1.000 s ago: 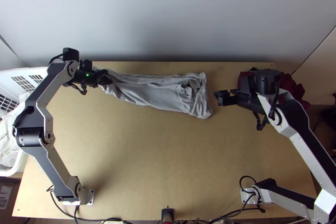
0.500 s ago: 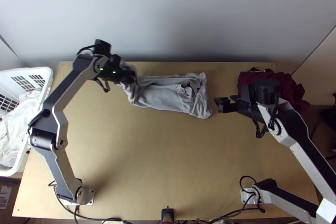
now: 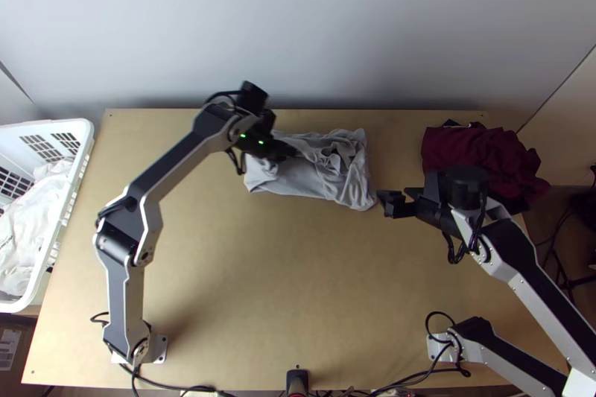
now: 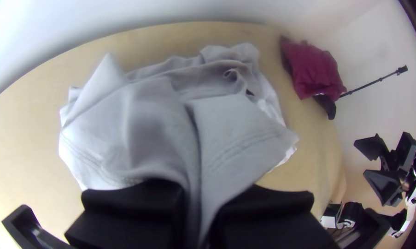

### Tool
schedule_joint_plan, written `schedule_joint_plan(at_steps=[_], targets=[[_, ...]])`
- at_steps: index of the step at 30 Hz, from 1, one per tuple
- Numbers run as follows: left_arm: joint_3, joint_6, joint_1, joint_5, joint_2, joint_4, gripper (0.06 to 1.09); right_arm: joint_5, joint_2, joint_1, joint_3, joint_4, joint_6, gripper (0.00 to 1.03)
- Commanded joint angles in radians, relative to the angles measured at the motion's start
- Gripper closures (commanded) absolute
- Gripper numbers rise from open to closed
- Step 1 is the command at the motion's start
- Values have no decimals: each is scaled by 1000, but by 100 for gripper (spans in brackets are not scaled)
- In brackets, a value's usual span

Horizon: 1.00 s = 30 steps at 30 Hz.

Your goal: Fold the t-shirt

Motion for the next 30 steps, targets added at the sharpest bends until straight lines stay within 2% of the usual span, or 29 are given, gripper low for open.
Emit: schedule_joint_plan(at_steps=[1,5,13,19,28,29,30], targets=[[152,-54,-106,-66,115,12,105,0,-46,1,-94,38,33,4],[303,-116,-121,-87,219,18,105,0,-65,1,-132,39,46,4],[321,-258,-152,-87,259,155,105,0,-92,4,-189,44,59,4],[321,-261,-230,-87,302,197,105,0,-92,9,-197,61,64,4],[323,-263,-317,-107,399,339,105,-2,-101,8,-206,62,96,4],[324,-263,-317,-107,415,346,100,-3,-106,8,-209,62,101,4],[323,-260,-316,-107,432,352,85,-6,-111,4,-210,61,110,4]])
